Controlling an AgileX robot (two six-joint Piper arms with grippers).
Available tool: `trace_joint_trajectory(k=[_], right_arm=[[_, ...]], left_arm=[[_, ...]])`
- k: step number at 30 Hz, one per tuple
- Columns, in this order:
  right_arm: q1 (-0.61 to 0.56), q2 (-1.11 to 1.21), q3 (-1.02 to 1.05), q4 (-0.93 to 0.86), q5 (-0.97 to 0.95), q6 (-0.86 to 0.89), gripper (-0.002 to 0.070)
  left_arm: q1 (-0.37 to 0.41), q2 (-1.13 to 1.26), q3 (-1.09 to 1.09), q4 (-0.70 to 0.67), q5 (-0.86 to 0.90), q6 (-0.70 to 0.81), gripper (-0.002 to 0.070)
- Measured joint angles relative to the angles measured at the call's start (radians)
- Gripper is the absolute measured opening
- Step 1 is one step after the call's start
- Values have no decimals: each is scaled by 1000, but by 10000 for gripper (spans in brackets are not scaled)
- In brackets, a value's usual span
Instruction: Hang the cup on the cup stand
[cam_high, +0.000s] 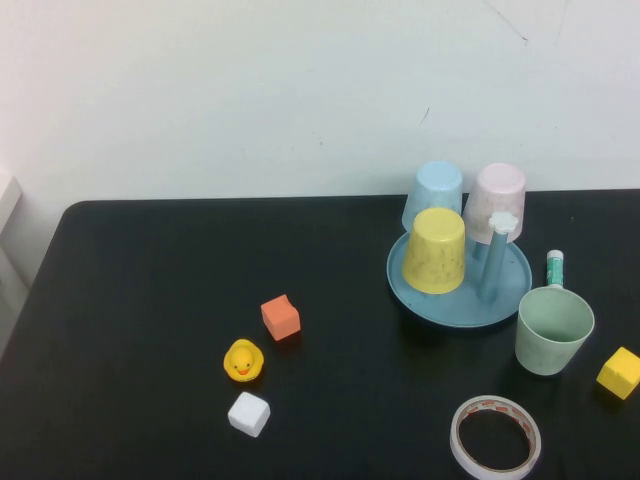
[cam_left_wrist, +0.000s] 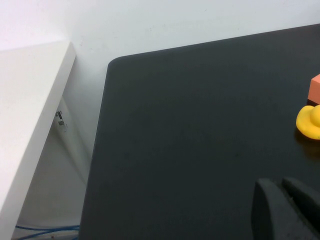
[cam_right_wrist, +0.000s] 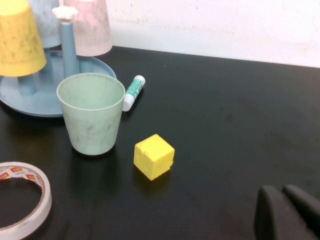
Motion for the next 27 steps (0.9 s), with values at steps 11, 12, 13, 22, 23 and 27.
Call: trace_joint_trajectory(k=[11, 12, 13, 22, 23, 27], right_arm=[[0, 0, 0, 0, 0, 0, -1], [0, 0, 0, 0, 0, 0, -1], [0, 0, 0, 0, 0, 0, -1], [0, 0, 0, 0, 0, 0, -1], [0, 0, 0, 0, 0, 0, -1], [0, 0, 0, 0, 0, 0, -1]], left_arm=[[0, 0, 0, 9, 0, 0, -1], [0, 0, 0, 13, 0, 0, -1], [0, 0, 0, 14, 0, 0, -1], [0, 0, 0, 11, 0, 0, -1], [0, 0, 0, 11, 0, 0, -1], [0, 0, 0, 11, 0, 0, -1]])
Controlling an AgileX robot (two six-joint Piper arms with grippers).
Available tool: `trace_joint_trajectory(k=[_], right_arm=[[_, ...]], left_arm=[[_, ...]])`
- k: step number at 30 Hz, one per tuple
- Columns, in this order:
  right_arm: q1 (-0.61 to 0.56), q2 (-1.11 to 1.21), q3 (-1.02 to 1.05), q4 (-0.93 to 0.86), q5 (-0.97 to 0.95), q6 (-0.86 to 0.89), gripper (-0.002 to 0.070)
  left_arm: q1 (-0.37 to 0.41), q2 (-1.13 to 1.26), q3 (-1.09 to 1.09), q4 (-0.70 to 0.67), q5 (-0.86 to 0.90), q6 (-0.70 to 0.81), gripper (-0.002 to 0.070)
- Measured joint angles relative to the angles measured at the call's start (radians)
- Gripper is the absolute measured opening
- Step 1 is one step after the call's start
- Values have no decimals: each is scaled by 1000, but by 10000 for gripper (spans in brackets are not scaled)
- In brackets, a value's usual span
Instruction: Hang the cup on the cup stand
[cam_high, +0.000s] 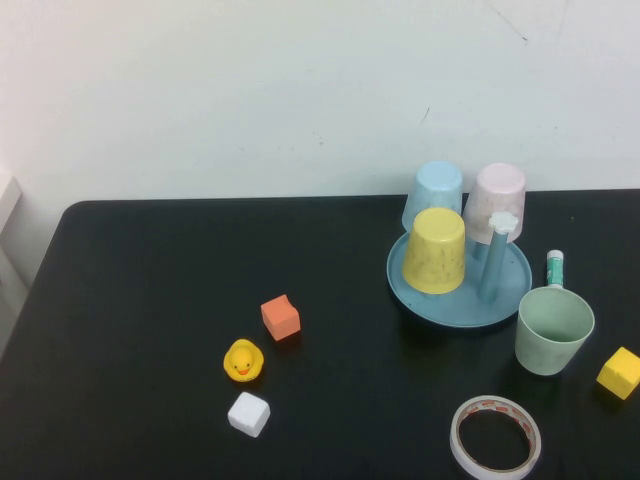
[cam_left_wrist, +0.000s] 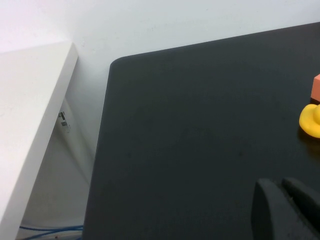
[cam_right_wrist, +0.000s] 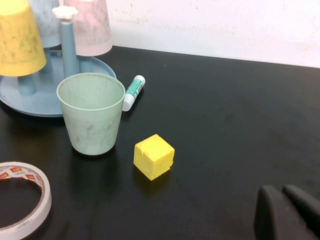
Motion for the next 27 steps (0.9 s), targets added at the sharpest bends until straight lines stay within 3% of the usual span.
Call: trace_joint_trajectory(k=[7, 11, 20, 27], right_arm=[[0, 0, 8, 0, -58, 0, -1], [0, 0, 9, 0, -208, 0, -1], [0, 0, 9, -2, -689, 9, -1], [0, 0, 9, -2, -777, 33, -1]], left_arm=[[0, 0, 0, -1, -15, -2, -1], [0, 0, 2, -2, -75, -2, -1], [0, 0, 2, -2, -486, -2, -1], [0, 0, 2, -3, -653, -3, -1]])
